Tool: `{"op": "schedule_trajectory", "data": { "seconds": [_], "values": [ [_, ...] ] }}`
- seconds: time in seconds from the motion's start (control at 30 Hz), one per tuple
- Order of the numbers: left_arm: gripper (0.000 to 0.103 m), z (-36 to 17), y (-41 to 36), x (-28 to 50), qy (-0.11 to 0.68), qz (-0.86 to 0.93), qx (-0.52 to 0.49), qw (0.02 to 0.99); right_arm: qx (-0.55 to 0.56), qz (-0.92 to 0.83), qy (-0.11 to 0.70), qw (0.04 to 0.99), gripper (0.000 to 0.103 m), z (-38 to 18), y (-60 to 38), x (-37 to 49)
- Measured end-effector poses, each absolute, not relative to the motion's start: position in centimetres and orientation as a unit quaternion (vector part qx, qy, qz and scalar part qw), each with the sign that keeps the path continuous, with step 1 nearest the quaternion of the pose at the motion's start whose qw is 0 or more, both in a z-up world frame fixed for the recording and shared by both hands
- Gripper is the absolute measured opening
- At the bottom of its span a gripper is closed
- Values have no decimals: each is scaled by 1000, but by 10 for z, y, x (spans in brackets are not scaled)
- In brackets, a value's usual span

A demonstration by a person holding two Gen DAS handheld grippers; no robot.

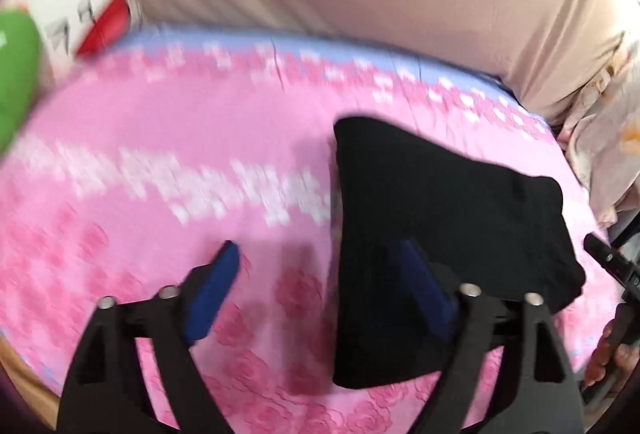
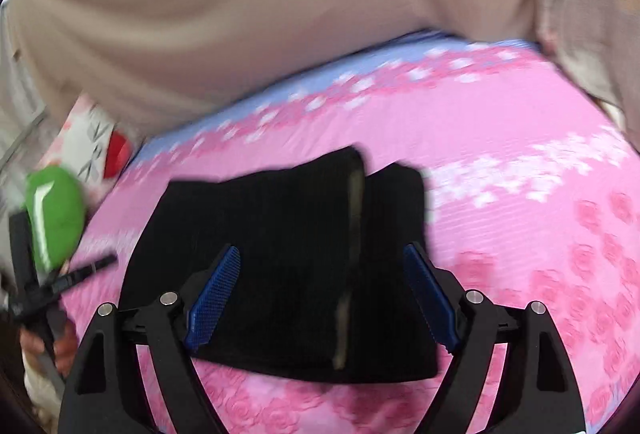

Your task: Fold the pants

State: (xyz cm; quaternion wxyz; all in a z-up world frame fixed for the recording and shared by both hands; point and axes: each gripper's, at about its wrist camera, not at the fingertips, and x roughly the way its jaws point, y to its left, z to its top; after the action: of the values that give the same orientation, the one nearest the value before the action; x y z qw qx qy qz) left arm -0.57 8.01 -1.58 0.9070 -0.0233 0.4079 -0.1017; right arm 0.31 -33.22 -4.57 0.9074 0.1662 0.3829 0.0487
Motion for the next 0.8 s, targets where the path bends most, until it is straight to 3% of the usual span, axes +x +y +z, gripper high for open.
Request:
{"op": "schedule_trajectory", "data": {
  "seconds": [0.03, 0.1, 0.13, 0.17, 0.27, 0.37, 0.5, 0.63, 0.73, 0.77, 0.8],
  "values": [
    [84, -9, 74, -10, 396, -110, -14, 911, 159, 50, 398, 902, 80, -53, -328, 9],
    [86, -5, 67, -11, 394, -123, -12, 911, 152, 51, 435, 886, 42, -75, -322, 25],
    [86, -4, 60, -13, 396, -132, -9, 909, 153, 44, 442, 883, 39, -80, -320, 29],
    [86, -4, 53, -14, 398, -138, -4, 907, 146, 51, 434, 888, 20, -74, -317, 32],
    [86, -5, 33, -20, 396, -147, 27, 906, 136, 76, 378, 913, 9, -28, -315, 21],
    [90, -11, 14, -27, 396, -161, 49, 903, 97, 64, 341, 933, 8, 4, -319, 9],
    [91, -37, -6, -25, 421, -163, 76, 889, 91, 0, 431, 898, 28, -63, -341, 25],
    [91, -40, -7, -32, 426, -177, 80, 884, 225, 50, 405, 885, 34, -66, -369, -1],
    [94, -29, -17, -43, 413, -226, 79, 879, 240, 88, 402, 879, 59, -54, -368, -11],
    [95, -28, -23, -46, 410, -244, 82, 875, 233, 96, 410, 877, 57, -53, -365, -9],
    [95, -28, -30, -50, 407, -261, 88, 871, 221, 98, 422, 874, 37, -56, -361, -5]
  ]
}}
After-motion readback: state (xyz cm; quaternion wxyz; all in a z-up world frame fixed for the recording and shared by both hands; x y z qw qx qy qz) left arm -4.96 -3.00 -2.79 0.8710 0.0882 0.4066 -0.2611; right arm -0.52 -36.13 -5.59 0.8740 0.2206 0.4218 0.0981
